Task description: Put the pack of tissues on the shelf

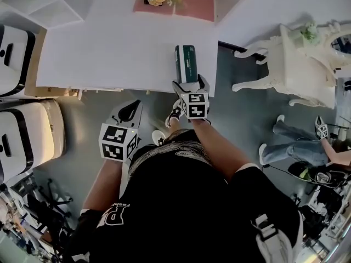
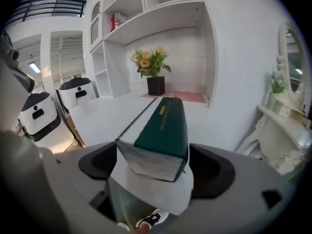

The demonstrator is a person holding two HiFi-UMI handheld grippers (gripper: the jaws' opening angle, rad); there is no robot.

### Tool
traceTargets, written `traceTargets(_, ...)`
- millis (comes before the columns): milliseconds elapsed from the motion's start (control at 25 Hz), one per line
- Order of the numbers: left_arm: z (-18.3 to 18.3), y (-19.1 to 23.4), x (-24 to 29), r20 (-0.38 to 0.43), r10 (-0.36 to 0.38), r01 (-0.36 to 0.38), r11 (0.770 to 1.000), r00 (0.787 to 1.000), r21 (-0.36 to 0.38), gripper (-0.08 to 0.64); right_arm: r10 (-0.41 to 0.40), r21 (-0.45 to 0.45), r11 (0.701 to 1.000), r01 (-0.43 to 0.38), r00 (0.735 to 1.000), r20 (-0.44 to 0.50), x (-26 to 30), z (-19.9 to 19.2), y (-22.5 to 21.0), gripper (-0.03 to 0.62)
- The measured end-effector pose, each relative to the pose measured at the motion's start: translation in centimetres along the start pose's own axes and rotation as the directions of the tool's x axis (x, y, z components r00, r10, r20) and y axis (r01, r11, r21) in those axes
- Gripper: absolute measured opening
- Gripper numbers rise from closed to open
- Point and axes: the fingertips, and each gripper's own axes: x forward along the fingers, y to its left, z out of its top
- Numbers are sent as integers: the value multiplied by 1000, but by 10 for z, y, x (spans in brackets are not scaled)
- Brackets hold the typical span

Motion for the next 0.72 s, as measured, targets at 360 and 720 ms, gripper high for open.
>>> traceTargets(360,23,4,28,-3,-7,7,1000,1000,11,14,-7,-60,998,7,1000,-9,25,1,-12,442)
traceTargets(720,59,11,57,28,-16,15,1000,999,15,14,123,16,992,-122,988,-93,24,17,-21,407)
